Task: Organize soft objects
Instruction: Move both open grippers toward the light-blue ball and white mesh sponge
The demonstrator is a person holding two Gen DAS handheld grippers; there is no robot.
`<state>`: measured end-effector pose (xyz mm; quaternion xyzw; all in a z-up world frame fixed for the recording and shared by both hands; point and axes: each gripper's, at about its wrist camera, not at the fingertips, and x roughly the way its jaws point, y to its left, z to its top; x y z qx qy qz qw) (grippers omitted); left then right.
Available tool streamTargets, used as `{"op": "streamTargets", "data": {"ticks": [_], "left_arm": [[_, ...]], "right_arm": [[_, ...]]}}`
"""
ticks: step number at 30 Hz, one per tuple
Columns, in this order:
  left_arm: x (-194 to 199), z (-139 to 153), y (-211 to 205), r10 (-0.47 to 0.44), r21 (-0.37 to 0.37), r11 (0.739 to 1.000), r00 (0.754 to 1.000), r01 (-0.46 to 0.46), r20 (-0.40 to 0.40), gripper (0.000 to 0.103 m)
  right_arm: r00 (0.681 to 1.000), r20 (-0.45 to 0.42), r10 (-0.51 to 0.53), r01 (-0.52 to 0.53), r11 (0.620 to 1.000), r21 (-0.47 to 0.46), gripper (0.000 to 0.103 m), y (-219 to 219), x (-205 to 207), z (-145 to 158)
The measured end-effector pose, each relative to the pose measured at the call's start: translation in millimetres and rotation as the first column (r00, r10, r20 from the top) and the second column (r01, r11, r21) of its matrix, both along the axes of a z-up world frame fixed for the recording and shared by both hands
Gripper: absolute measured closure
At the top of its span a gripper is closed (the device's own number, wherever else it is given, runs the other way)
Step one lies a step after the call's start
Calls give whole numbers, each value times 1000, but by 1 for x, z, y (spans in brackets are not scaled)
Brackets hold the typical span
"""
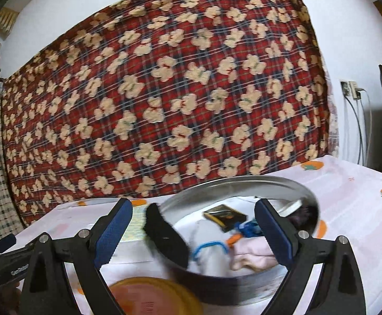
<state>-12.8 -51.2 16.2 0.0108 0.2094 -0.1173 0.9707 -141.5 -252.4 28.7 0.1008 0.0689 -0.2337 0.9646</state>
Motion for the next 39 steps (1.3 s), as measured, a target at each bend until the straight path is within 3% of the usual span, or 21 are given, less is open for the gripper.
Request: {"op": "streamTargets", "data": {"ticks": [12, 16, 21, 23, 25, 27, 39], "left_arm": [[40, -6, 50, 94, -1, 996, 995, -94, -23, 1], [51, -8, 58, 92, -20, 995, 994, -93, -50, 1], [64, -8, 64, 125, 39, 992, 992, -124, -19, 1], [73, -8, 70, 155, 61, 986, 988, -154, -17, 1], [86, -10, 78, 185, 62, 981, 982, -183, -32, 1], [95, -12, 88, 208, 39, 978, 976, -206, -68, 1], [114, -24, 112, 195, -87, 973, 961, -215, -194, 1]], "right_arm": [[988, -59, 139, -141, 990, -28, 7, 61, 42, -4], [974, -95, 205, -205, 979, 13, 12, 78, 62, -9], [939, -219, 265, -257, 964, 68, 30, 101, 102, -20], [927, -247, 283, -266, 959, 101, 31, 105, 116, -24], [903, -298, 310, -275, 949, 153, 34, 108, 132, -31], [882, -338, 329, -275, 941, 196, 45, 107, 143, -39], [792, -456, 407, -220, 886, 408, 47, 95, 186, -75]]}}
